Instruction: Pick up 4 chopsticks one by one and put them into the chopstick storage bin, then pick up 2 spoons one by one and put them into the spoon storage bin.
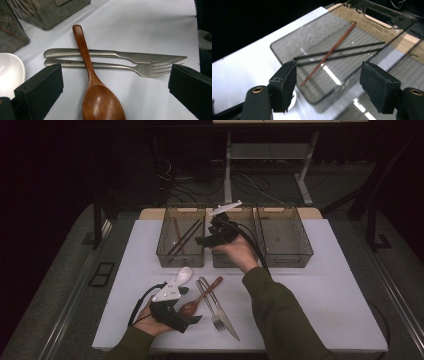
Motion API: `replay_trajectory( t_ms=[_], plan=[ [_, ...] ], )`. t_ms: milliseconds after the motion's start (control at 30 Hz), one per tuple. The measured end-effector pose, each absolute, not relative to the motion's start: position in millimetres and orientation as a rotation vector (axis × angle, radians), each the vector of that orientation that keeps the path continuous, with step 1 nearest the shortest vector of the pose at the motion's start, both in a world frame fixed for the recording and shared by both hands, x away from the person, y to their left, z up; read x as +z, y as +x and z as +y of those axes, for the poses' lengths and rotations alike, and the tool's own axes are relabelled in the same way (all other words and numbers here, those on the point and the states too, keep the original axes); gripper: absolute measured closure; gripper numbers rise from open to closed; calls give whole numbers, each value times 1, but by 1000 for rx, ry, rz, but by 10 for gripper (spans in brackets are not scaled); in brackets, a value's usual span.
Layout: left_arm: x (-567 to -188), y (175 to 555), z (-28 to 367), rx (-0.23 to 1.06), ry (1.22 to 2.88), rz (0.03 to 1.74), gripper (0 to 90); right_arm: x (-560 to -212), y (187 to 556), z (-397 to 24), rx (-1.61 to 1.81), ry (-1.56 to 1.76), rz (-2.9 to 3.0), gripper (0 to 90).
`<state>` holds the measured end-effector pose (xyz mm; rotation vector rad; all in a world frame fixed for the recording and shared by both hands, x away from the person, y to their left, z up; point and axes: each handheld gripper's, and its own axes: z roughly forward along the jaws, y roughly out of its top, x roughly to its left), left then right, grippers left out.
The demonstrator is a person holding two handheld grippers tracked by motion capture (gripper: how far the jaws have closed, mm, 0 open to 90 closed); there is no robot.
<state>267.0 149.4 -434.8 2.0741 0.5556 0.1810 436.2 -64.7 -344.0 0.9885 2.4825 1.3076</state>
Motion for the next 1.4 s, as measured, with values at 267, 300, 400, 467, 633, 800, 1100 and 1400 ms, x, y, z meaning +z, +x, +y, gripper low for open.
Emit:
replay_trajectory(
  t_ms=[267, 300, 400, 467, 633, 800, 1100, 1400],
  plan=[
    [-435, 267, 149, 178, 2079, 563, 0, -347, 415, -96, 1291, 958, 2451, 249],
    [-435, 267, 149, 178, 2081, 563, 0, -347, 412, -99, 1296, 951, 2450, 236],
    [-435, 268, 150, 179, 2086, 564, 0, -349, 405, -110, 1313, 950, 2451, 196],
    [-435, 268, 150, 177, 2090, 566, 0, -351, 398, -117, 1323, 931, 2450, 187],
    [-435, 269, 151, 185, 2084, 577, 0, -358, 382, -129, 1320, 894, 2449, 121],
    [-436, 269, 151, 188, 2087, 585, 0, -366, 369, -147, 1336, 904, 2430, 121],
    [-436, 269, 151, 195, 2091, 594, 0, -382, 348, -182, 1366, 955, 2402, 122],
    [-436, 269, 151, 197, 2092, 594, 0, -396, 328, -214, 1363, 971, 2370, 123]
  ],
)
